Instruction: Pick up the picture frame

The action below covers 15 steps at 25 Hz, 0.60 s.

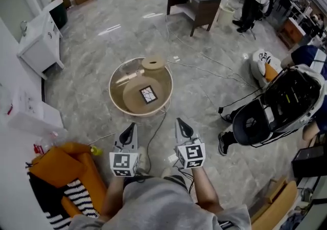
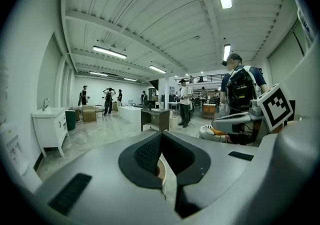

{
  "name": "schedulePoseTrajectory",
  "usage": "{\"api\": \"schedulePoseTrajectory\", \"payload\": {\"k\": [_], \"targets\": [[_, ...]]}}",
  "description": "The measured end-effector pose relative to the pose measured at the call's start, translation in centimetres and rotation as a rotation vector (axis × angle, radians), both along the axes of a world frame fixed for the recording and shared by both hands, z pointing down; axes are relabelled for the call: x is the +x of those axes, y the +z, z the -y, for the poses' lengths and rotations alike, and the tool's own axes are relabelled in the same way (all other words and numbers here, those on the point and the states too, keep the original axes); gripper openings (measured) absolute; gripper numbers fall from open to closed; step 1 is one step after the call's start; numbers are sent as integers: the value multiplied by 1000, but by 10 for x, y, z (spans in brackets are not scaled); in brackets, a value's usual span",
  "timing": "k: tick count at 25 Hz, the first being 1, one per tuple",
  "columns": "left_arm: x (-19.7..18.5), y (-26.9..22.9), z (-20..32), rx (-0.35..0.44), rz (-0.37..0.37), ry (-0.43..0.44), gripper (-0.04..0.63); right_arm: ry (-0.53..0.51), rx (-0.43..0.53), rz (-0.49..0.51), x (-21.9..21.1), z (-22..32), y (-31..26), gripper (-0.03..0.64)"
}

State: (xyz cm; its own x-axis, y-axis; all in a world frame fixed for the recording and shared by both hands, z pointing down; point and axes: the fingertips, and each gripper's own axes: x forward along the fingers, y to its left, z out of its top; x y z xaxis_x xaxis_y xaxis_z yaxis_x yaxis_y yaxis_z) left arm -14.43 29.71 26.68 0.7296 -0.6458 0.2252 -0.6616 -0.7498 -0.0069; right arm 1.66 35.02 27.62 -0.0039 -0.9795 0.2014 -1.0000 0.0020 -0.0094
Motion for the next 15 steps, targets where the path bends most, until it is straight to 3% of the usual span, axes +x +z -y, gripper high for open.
{"api": "schedulePoseTrajectory", "payload": {"k": [15], "targets": [[0,-1,152,-1,-25,183,17,151,-2,-30,-26,129,-13,2]]}}
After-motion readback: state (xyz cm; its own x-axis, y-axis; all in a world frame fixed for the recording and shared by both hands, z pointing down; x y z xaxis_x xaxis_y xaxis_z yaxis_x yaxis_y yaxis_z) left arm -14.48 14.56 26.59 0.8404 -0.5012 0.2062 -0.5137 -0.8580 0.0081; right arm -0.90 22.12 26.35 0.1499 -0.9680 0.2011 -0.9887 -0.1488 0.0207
